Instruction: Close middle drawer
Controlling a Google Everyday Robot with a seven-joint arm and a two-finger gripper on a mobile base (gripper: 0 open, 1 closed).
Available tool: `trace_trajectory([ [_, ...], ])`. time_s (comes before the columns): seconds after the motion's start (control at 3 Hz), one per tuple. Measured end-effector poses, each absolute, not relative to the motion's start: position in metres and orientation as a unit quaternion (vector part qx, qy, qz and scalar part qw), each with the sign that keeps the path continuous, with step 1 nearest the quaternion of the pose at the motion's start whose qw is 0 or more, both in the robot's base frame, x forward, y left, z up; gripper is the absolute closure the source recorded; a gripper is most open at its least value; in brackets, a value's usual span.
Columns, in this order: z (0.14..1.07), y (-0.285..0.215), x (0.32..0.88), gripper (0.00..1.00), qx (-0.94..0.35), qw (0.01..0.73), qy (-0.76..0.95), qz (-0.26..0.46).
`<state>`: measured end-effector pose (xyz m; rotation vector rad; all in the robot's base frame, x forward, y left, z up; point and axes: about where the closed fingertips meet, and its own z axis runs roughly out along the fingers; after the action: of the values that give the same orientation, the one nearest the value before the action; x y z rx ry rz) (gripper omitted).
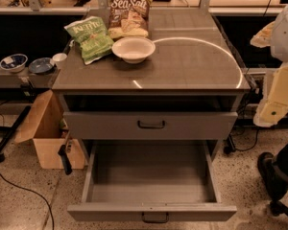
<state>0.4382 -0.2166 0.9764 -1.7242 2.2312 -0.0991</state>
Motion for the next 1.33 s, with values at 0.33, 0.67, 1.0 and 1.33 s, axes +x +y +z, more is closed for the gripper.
trace_trajectory([
  [0.33, 0.9764, -0.2166, 0.4382, 0.00, -0.603, 0.159, 0.781, -0.035],
  [0.67, 0.9764, -0.2166, 0.4382, 0.14, -0.603, 0.159, 0.781, -0.035],
  [1.0, 0.9764, -0.2166, 0.4382, 0.37, -0.603, 0.159, 0.781, -0.035],
  [1.33, 0.9764, -0.2166, 0.4382, 0.61, -0.603, 0.159, 0.781, -0.035],
])
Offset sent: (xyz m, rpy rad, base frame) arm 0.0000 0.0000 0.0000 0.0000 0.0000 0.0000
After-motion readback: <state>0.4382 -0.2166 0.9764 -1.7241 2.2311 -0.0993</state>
